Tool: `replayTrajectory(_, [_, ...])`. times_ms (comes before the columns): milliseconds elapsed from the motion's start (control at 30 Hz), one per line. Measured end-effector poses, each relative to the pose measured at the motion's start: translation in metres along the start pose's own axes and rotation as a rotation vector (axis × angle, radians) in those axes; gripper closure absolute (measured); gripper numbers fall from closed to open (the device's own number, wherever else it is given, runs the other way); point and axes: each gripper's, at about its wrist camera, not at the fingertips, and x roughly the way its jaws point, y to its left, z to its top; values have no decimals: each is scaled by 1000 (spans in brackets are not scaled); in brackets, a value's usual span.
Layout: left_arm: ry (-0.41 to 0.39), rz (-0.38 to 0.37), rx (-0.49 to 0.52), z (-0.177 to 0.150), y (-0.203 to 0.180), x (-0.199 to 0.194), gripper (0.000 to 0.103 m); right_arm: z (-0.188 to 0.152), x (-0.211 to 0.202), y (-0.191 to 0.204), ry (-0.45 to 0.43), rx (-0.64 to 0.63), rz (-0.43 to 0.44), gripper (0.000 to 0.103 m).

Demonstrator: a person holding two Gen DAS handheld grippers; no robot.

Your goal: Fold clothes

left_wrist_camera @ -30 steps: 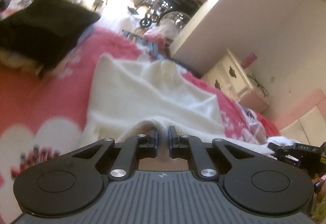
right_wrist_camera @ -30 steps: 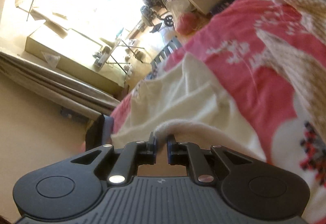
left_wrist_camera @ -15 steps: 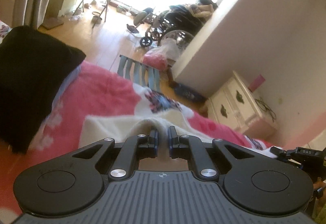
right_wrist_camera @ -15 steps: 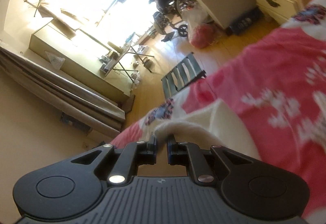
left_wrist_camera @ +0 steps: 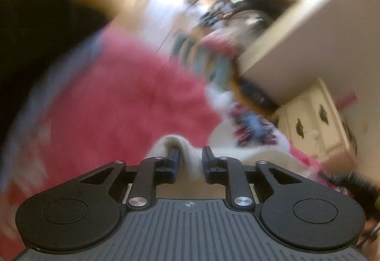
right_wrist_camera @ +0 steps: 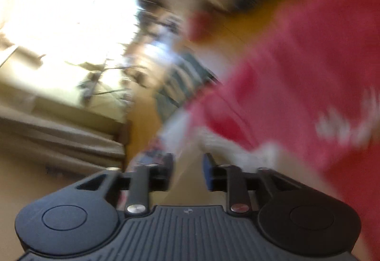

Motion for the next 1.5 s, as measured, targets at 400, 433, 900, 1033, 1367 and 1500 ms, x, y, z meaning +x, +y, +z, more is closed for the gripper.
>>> replayTrajectory(400, [111, -275, -132, -21, 40, -105, 45, -27, -129, -32, -98, 69, 277, 36])
replayTrajectory(433, [152, -256, -102, -35, 44, -118, 45, -40, -144, -40, -88, 75, 265, 33])
replayTrajectory(900, [177, -114, -184, -180, 105, -139, 22, -157, -134, -158, -27, 328, 209, 29])
replayTrajectory(1033, [48, -157, -281, -174, 109, -135, 23, -140, -109, -151, -64, 309, 245, 29])
replayTrajectory(1367, [-95, -107, -362, -178, 92, -113, 75, -139, -104, -146, -166, 290, 202, 71])
replayTrajectory(1500, [-98, -133, -327, -173, 76, -128, 80, -145, -120, -133, -190, 265, 197, 74])
